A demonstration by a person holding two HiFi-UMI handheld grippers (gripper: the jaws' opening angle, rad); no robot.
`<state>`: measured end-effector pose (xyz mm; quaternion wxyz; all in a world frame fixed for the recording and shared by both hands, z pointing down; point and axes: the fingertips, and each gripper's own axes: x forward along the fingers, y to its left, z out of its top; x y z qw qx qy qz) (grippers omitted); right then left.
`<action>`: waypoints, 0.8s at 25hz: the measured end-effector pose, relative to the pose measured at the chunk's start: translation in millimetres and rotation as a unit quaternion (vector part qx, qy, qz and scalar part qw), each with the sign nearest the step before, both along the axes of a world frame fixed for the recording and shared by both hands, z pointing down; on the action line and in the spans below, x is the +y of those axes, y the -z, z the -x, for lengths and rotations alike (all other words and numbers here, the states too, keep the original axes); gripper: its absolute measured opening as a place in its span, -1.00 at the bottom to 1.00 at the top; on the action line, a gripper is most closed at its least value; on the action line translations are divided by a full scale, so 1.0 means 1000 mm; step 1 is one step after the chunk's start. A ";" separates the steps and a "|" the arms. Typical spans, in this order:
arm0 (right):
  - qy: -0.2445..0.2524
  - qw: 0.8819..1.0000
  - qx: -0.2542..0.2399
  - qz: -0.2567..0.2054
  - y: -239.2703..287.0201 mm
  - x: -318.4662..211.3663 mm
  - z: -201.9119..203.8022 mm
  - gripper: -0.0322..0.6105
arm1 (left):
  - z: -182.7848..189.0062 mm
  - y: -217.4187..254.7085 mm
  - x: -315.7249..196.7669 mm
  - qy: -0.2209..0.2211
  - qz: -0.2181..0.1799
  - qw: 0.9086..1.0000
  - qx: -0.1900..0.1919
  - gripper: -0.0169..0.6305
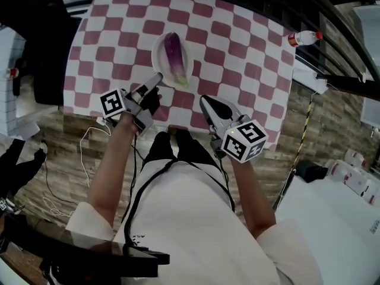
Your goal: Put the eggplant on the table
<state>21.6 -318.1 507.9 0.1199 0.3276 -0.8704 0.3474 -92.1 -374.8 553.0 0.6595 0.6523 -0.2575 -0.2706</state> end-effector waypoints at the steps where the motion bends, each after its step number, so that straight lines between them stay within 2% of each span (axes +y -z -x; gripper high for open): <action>1: 0.000 1.000 0.001 0.002 -0.003 -0.003 0.000 -0.88 | 0.001 -0.005 -0.003 0.002 0.000 1.000 0.002 -0.84; 20: -0.004 0.999 0.013 0.037 -0.054 -0.022 -0.003 -0.88 | 0.005 -0.090 -0.034 0.005 0.018 1.000 0.008 -0.85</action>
